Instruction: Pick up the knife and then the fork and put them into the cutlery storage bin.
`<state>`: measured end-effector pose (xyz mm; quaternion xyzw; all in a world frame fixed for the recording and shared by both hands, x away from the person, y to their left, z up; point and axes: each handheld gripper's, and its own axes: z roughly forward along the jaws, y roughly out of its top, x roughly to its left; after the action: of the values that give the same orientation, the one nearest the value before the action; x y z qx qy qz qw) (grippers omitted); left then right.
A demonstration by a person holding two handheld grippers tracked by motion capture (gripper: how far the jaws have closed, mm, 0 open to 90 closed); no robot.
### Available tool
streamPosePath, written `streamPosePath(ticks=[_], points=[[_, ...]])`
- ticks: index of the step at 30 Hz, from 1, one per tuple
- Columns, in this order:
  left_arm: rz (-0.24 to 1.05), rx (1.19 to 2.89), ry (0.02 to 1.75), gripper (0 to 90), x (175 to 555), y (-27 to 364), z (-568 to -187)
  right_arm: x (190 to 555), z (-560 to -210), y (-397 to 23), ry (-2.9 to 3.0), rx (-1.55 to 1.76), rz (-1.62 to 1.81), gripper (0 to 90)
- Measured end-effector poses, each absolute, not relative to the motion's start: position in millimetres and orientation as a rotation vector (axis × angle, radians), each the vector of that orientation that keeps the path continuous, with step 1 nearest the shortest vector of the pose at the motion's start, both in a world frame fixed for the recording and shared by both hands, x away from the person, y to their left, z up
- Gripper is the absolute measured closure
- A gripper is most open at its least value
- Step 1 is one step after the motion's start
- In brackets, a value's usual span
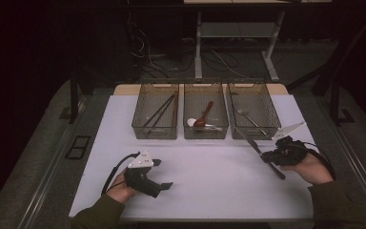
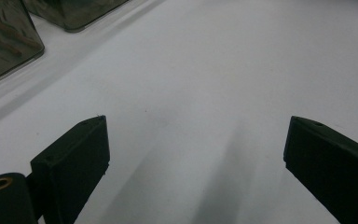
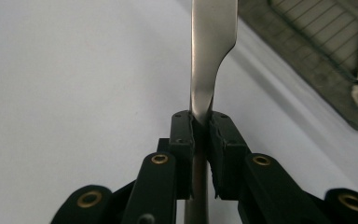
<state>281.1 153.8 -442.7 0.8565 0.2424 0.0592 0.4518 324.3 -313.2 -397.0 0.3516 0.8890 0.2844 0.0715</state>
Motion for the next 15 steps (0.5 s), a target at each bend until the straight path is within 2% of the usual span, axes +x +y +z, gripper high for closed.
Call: streamPosePath(ticks=[15], points=[[0.144,2.111,0.6,5.8,281.3,154.2,-442.7,322.2,-391.6,-327.4,2.447,1.145,1.151,80.0]])
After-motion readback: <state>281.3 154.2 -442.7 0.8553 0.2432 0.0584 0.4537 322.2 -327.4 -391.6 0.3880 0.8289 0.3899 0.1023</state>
